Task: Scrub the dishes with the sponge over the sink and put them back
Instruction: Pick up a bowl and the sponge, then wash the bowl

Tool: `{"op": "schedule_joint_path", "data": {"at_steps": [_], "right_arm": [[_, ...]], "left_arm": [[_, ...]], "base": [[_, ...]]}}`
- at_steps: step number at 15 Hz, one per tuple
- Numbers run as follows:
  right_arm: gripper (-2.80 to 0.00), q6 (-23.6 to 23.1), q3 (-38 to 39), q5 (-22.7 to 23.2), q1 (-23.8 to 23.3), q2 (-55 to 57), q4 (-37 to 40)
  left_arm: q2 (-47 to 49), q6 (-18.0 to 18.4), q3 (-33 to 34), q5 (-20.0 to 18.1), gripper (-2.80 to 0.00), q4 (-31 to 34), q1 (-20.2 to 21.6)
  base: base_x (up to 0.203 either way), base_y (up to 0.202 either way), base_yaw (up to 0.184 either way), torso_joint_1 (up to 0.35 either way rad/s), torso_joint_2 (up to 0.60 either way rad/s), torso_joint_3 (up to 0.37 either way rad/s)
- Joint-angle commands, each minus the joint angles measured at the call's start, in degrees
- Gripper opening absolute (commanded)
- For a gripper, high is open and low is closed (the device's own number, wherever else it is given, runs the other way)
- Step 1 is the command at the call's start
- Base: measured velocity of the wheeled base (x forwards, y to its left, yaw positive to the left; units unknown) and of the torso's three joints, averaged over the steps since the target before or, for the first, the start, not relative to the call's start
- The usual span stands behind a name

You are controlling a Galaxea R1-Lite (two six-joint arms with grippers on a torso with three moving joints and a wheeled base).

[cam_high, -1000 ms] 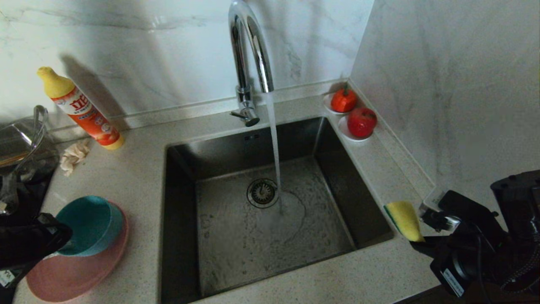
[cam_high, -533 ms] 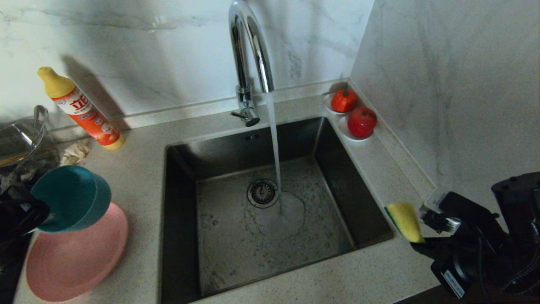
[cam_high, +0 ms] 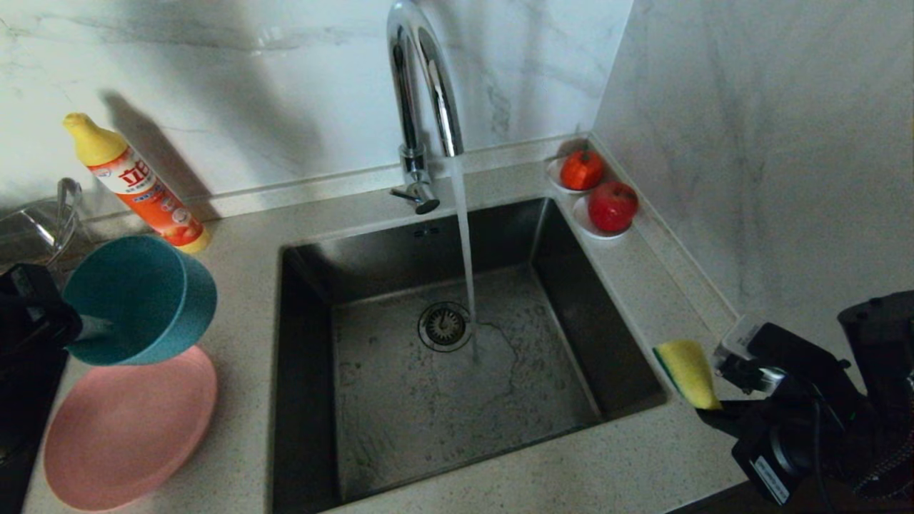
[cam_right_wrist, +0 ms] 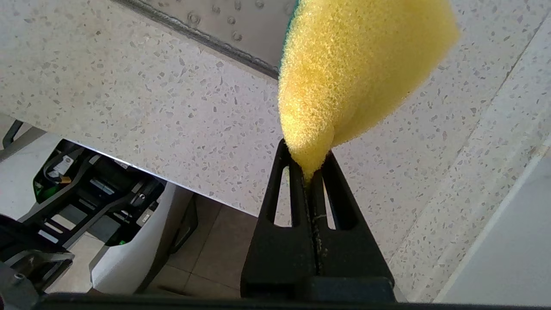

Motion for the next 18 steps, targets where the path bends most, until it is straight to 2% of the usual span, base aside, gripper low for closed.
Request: {"op": "schedule_joint_path", "data": {"at_steps": [1, 5, 7, 10, 12, 15, 18], "right_arm": [[-2.80, -0.1, 0.1, 0.0, 0.0, -0.1, 0.0], [-2.80, -0.1, -0.1, 0.1, 0.0, 0.2, -0.1], [-2.80, 0.0, -0.1, 0.2, 0.0, 0.6, -0.1], [-2.80, 0.1, 0.0, 0.2, 0.0, 0.5, -0.1], [-2.80, 0.1, -0.1, 0.2, -0.5, 0.0, -0.1], [-2.80, 0.1, 0.6, 0.2, -1.5, -0.4, -0.1], [-2.80, 0.1, 0.6, 0.2, -1.9, -0.6, -0.1]], "left_arm": [[3.3, 0.0, -3.6, 0.6, -2.80, 2.0, -7.1], [12.0, -0.4, -8.3, 7.0, -2.80, 2.2, -16.7], [16.6, -1.9, -10.7, 10.2, -2.80, 2.0, -20.6], [22.1, -7.6, -16.2, 11.8, -2.80, 2.3, -26.0], [24.4, -10.8, -18.2, 12.0, -2.80, 2.3, -28.1], [28.4, -18.1, -22.4, 13.3, -2.80, 2.6, -31.3], [31.6, -19.6, -25.1, 15.7, -2.80, 2.0, -34.2]], "base": [[0.000, 0.000, 0.000, 0.000, 0.00, 0.000], [0.000, 0.000, 0.000, 0.000, 0.00, 0.000], [0.000, 0.000, 0.000, 0.000, 0.00, 0.000], [0.000, 0.000, 0.000, 0.000, 0.00, 0.000], [0.000, 0.000, 0.000, 0.000, 0.00, 0.000], [0.000, 0.000, 0.000, 0.000, 0.00, 0.000], [0.000, 0.000, 0.000, 0.000, 0.00, 0.000]]}}
